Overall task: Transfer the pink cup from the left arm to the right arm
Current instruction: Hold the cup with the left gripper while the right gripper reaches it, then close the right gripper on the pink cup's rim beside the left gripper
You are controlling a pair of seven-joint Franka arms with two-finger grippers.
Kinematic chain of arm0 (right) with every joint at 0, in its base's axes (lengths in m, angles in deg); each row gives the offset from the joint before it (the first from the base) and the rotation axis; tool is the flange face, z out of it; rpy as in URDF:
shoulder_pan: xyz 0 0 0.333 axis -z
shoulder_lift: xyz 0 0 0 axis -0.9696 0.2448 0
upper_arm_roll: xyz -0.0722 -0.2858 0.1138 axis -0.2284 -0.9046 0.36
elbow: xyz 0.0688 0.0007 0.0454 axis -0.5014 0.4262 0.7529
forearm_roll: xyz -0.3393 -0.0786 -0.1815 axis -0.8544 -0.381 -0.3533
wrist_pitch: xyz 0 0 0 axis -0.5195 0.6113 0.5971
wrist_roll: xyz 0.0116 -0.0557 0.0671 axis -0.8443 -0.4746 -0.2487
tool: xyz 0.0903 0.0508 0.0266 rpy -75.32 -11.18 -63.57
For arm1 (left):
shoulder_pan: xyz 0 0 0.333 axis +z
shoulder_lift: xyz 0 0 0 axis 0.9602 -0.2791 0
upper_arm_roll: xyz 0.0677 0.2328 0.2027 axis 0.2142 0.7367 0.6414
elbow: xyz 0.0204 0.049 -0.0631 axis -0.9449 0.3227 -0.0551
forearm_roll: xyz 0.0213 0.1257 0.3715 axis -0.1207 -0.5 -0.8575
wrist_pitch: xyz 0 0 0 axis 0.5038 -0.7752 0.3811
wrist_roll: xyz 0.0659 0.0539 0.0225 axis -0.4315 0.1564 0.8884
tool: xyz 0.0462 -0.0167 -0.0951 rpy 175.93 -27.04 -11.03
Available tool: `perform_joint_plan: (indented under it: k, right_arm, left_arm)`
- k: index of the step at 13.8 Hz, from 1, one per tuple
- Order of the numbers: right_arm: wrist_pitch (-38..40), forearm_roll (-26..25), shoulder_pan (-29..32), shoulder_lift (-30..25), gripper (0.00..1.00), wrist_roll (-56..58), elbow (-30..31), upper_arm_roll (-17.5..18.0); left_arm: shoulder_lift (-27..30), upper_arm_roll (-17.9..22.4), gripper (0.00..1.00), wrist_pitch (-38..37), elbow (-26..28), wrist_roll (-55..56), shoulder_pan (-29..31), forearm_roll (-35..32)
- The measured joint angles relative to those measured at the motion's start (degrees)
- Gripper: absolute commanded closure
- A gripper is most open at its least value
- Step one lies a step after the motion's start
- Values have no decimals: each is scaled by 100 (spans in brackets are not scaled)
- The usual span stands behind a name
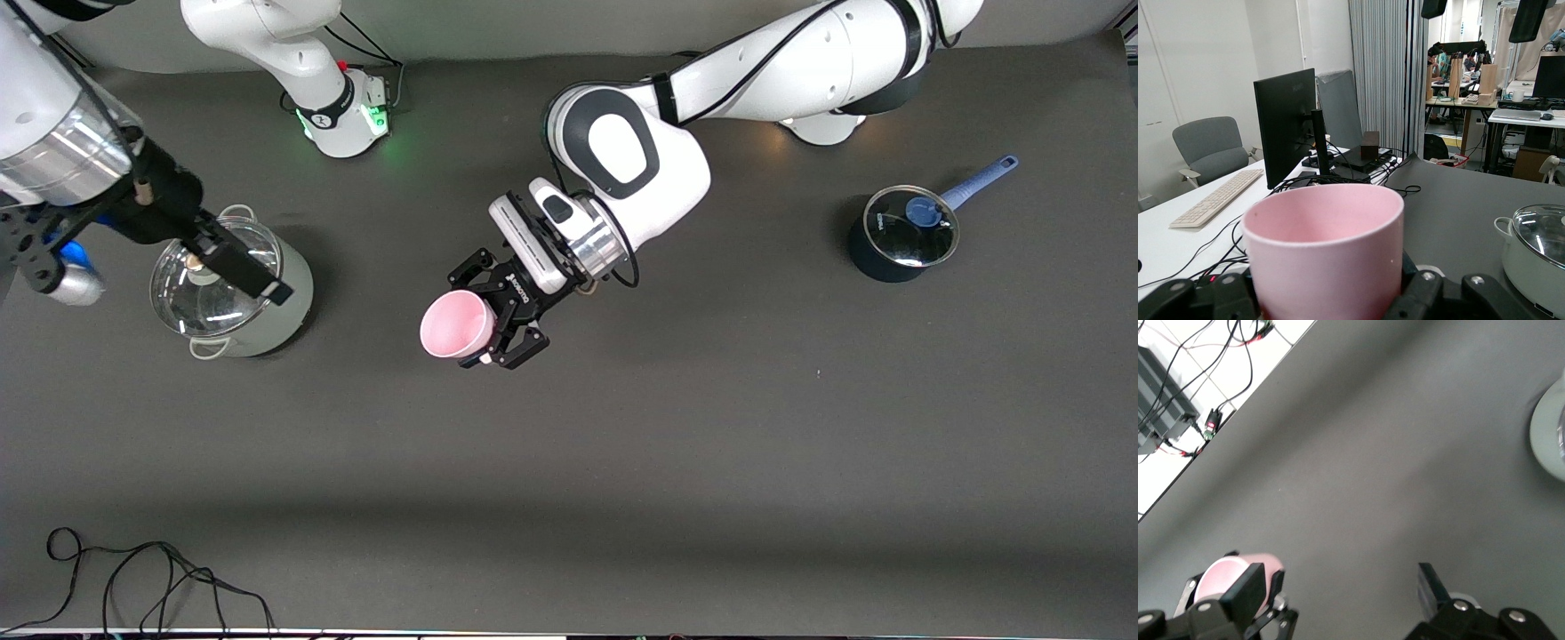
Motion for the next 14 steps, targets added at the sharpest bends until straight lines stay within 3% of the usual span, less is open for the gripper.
perform_joint_plan:
  k: [5,14]
  right_arm:
    - [-23,29,-768,442,0,-831,-258,27]
    - [-321,855,-661,841,0,-1052,-340,13]
  left_arm:
    - [0,6,100,13,-3,67,-2,0]
    - [0,17,100,14,-4,106,-4,0]
